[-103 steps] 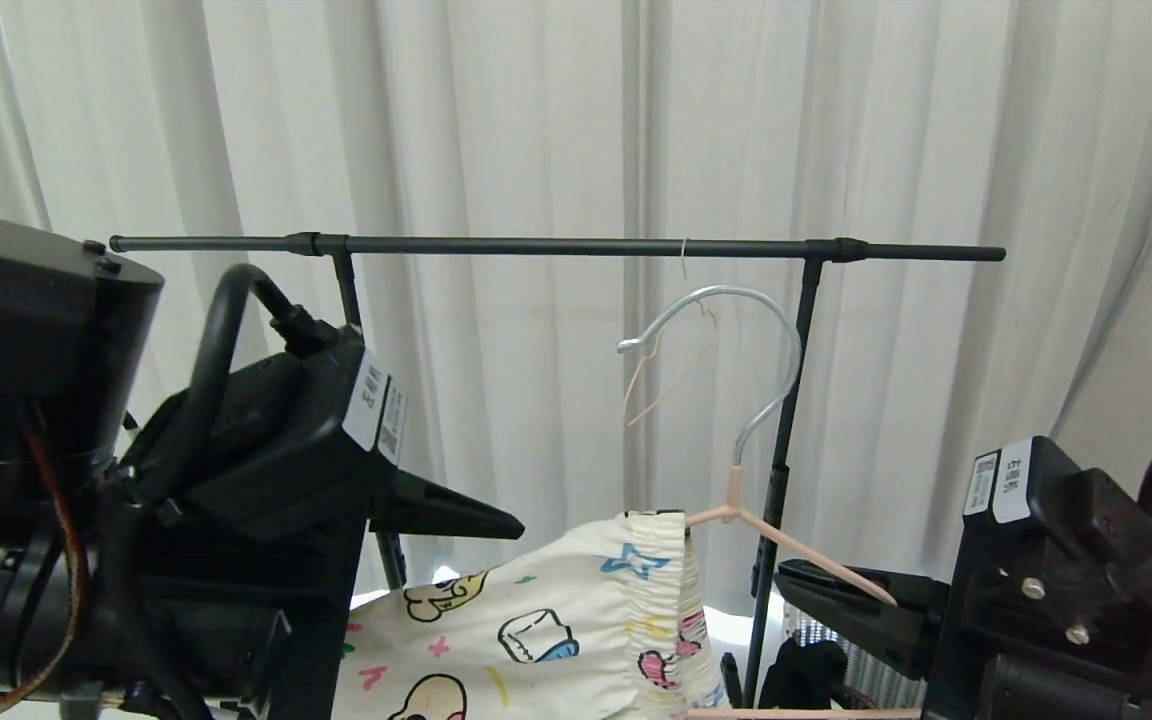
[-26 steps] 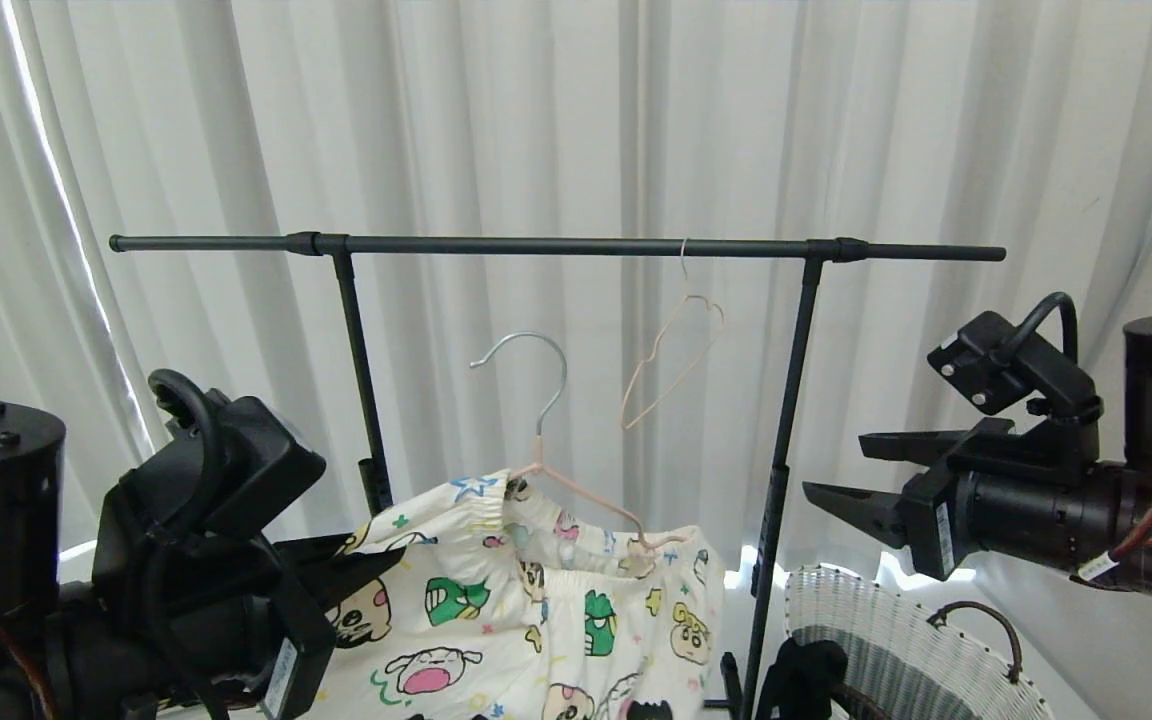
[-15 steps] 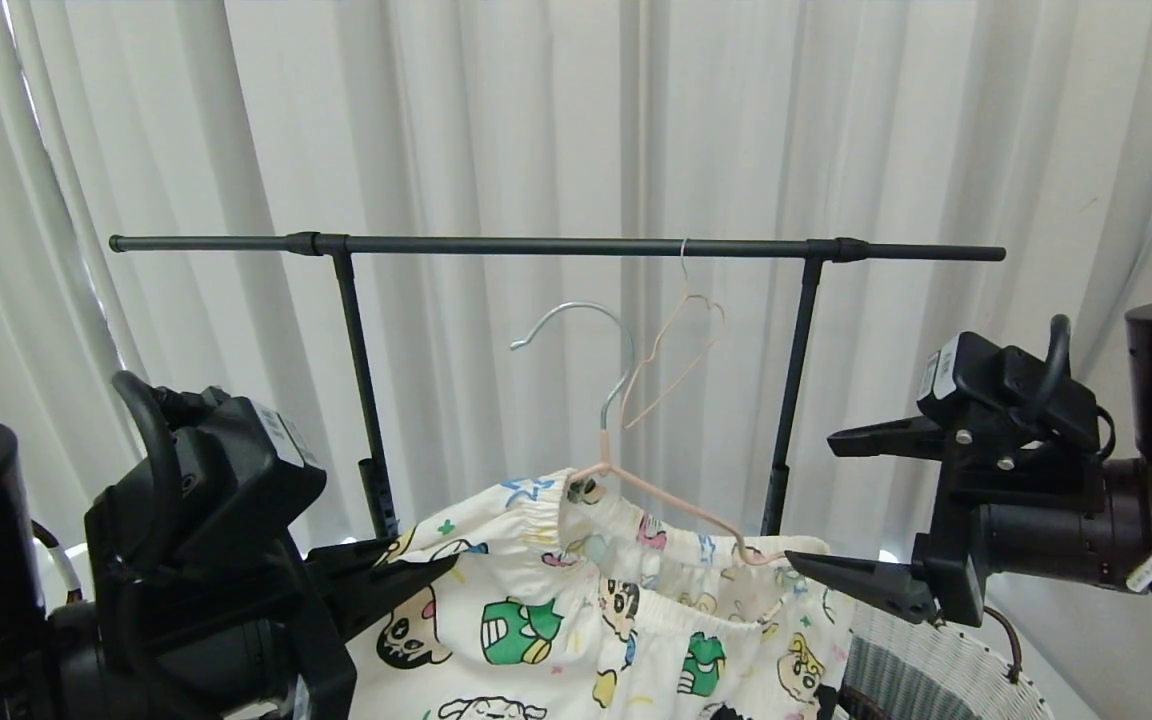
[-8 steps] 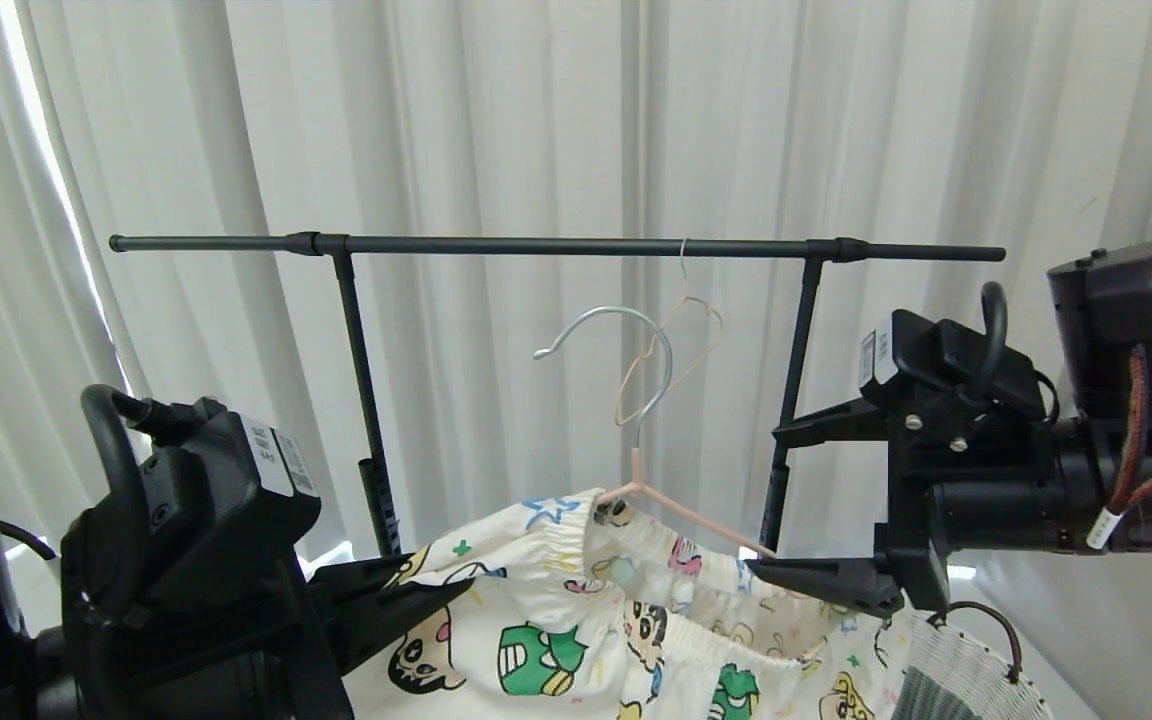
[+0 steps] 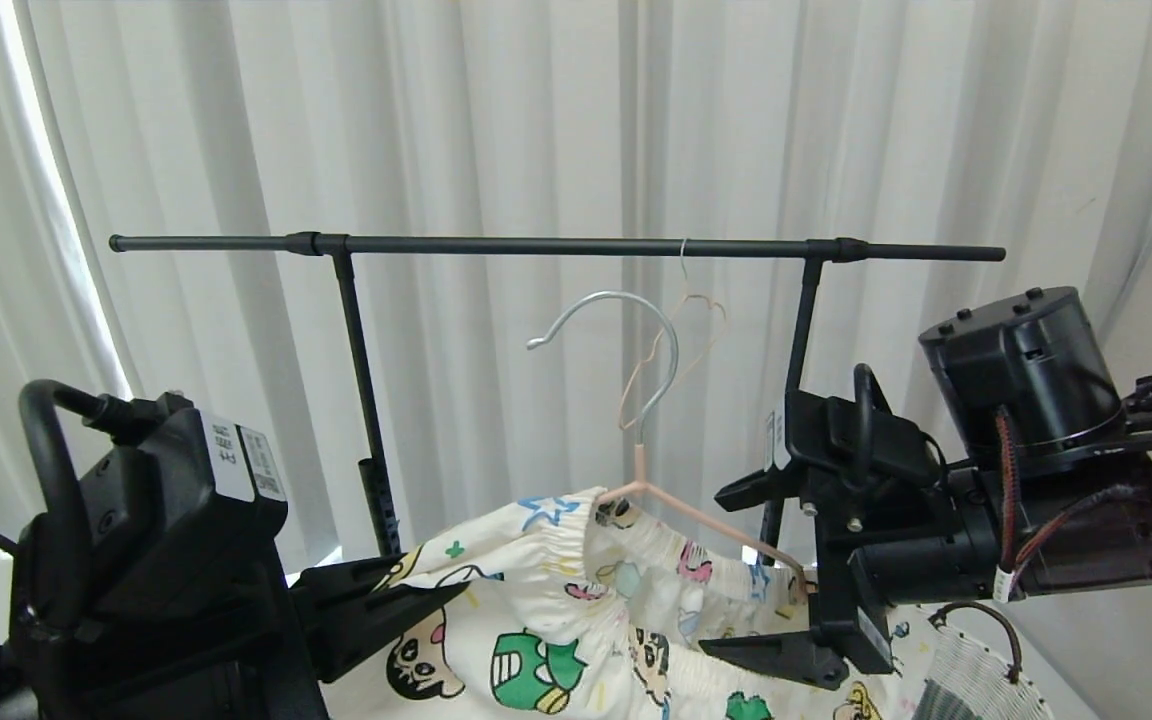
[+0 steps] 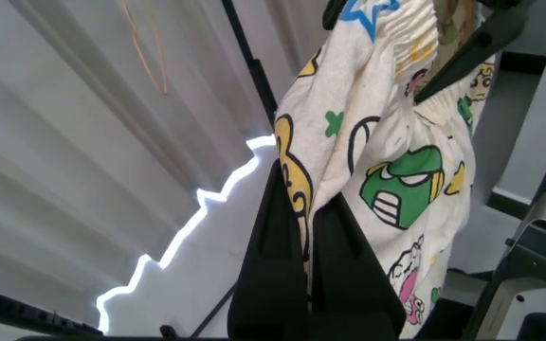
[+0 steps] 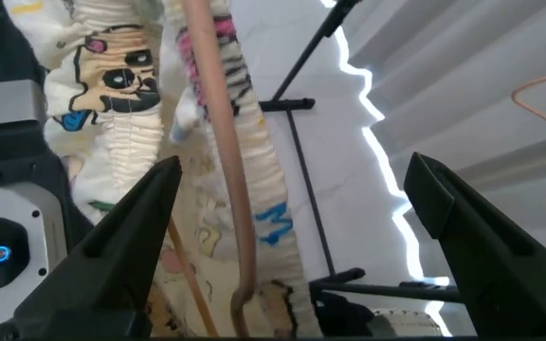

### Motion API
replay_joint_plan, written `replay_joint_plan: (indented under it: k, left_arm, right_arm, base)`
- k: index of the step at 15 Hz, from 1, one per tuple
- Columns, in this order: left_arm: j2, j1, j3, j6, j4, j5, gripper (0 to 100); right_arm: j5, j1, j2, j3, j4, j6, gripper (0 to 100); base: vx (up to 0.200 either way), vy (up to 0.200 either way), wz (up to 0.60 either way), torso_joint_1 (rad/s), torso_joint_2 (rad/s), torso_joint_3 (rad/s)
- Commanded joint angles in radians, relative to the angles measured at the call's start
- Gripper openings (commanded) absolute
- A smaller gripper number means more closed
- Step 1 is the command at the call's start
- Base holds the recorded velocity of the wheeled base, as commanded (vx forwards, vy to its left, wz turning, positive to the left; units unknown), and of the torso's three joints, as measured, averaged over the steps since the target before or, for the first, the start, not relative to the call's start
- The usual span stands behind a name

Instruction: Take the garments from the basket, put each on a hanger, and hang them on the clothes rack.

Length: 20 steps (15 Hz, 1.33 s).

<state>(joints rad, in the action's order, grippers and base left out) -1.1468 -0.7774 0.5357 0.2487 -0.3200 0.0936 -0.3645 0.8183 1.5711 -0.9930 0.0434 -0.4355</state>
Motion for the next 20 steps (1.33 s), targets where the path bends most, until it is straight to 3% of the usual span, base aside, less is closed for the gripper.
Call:
replay_joint_plan:
  k: [1, 20]
  left_arm:
    - [0.001, -0.011, 0.000, 0.000, -0.001, 0.000, 0]
    - [-0.005, -0.017, 0.004, 0.001, -0.001, 0.000, 0]
  right_arm:
    - [-0.001, 0.009, 0.018, -0.018, 0.009, 0.000, 100]
    - [-0.005, 0.047, -0.043, -0.023, 0.113, 0.001, 100]
  base:
    - [0.000, 0.000, 0.00, 0.000, 0.00, 0.000]
    - [0.000, 0.000, 0.00, 0.000, 0.00, 0.000]
